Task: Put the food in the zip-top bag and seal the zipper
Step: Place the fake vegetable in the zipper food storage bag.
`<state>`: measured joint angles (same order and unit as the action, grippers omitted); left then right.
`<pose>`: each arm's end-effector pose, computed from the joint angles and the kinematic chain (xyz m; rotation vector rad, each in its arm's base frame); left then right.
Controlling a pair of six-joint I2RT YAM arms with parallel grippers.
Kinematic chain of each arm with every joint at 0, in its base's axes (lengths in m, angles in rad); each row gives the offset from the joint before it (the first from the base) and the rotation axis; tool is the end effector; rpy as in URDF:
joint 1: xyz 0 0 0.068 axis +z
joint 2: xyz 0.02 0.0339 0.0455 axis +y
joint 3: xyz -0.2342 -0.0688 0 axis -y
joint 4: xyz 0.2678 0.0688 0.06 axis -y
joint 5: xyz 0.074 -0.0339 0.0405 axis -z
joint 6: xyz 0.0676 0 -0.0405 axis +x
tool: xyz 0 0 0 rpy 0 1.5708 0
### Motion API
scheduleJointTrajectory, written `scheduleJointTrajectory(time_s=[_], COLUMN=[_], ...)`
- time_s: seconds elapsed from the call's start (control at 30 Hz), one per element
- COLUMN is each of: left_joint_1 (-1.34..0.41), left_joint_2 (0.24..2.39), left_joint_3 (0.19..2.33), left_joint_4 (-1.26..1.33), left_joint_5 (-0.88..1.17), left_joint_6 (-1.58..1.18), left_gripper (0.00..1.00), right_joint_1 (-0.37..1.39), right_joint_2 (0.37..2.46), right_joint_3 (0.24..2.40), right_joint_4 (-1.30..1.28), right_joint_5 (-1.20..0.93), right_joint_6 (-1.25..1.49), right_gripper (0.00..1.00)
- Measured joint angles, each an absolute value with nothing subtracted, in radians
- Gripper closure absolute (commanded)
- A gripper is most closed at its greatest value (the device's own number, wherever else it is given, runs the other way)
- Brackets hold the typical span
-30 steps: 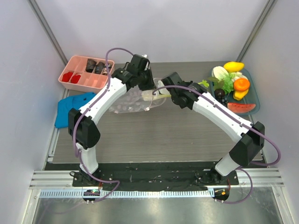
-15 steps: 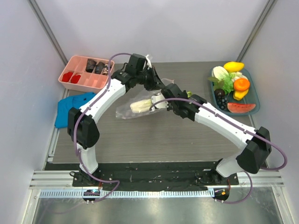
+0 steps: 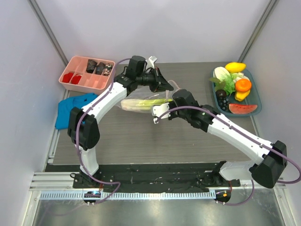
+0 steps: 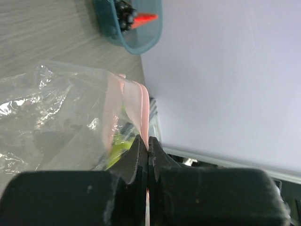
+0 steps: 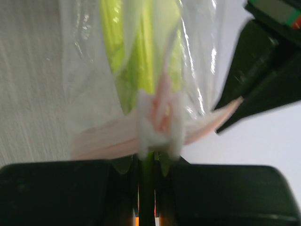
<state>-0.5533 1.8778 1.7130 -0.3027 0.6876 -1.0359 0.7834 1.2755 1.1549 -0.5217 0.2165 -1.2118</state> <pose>0.3837 -0.2874 0.2951 -0.0580 2.3703 -1.5975 0.2490 0.2276 0.2810 -1.8109 1.3136 -0.4750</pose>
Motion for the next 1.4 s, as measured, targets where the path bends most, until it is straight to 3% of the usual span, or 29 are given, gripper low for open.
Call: scheduleJointTrajectory(time_s=[0.37, 0.73, 0.83, 0.87, 1.03, 1.17, 1.27, 1.4], left_joint_1=[-0.553, -0.554, -0.557, -0.558, -0.562, -0.56, -0.555, -0.539], left_joint_2=[1.859, 1.825, 1.792, 1.781, 1.739, 1.739, 1.739, 1.739], left_joint_3=[1.611, 1.528, 1.517, 1.512, 1.452, 1.371, 1.343, 1.343], left_joint_4=[-0.155, -0.123, -0.147, -0.155, -0.154, -0.118, -0.085, -0.014], left_joint_5=[0.836, 0.931, 0.929, 0.928, 0.935, 0.948, 0.955, 0.967], left_joint_6=[-1.172, -1.231, -1.211, -1.202, -1.186, -1.198, -1.202, -1.214], left_gripper=[1.0, 1.0, 1.0, 1.0, 1.0, 1.0, 1.0, 1.0], right_joint_1=[0.773, 0.76, 0.76, 0.76, 0.76, 0.764, 0.764, 0.766], right_joint_2=[1.222, 1.081, 1.03, 1.018, 0.966, 0.962, 0.961, 0.918], right_joint_3=[1.029, 0.912, 0.904, 0.904, 0.864, 0.781, 0.744, 0.743], right_joint_4=[-0.35, -0.319, -0.358, -0.369, -0.37, -0.32, -0.282, -0.247], right_joint_5=[0.016, -0.141, -0.162, -0.171, -0.226, -0.236, -0.214, -0.145], right_joint_6=[-1.283, -1.629, -1.683, -1.692, -1.71, -1.681, -1.618, -1.469], right_gripper=[0.98, 0.96, 0.88, 0.78, 0.57, 0.27, 0.18, 0.17])
